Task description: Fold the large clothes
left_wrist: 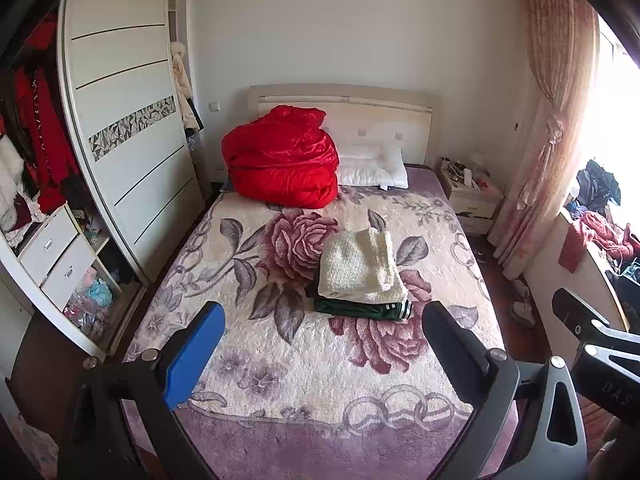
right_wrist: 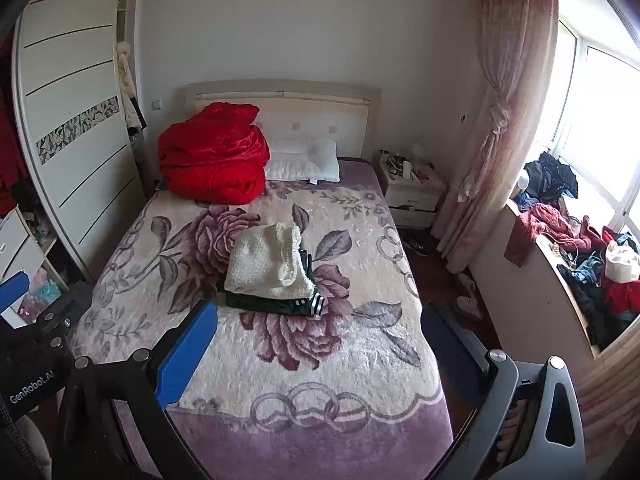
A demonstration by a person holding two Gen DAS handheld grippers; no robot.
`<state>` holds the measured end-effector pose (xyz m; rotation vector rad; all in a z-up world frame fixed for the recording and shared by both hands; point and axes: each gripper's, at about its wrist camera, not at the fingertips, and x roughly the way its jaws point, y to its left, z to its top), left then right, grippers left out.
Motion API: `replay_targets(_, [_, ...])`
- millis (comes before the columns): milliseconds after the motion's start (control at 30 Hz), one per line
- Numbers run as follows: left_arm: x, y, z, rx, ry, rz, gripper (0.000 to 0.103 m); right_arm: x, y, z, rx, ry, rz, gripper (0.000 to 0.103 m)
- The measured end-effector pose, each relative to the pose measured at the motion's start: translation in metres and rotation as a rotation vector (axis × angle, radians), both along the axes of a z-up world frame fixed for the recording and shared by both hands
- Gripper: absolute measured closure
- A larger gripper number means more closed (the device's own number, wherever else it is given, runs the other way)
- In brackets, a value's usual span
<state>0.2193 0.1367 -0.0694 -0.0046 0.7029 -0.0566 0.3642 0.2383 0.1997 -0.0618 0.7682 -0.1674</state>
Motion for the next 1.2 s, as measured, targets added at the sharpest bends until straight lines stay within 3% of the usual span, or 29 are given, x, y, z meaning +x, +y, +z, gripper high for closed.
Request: replay_targets(1200, [-0.009, -0.006, 0.011, 0.001, -0.017, 0.003, 0.002, -0.006, 0.009, 0.006, -0.001, -0.017, -0.023, 0.0])
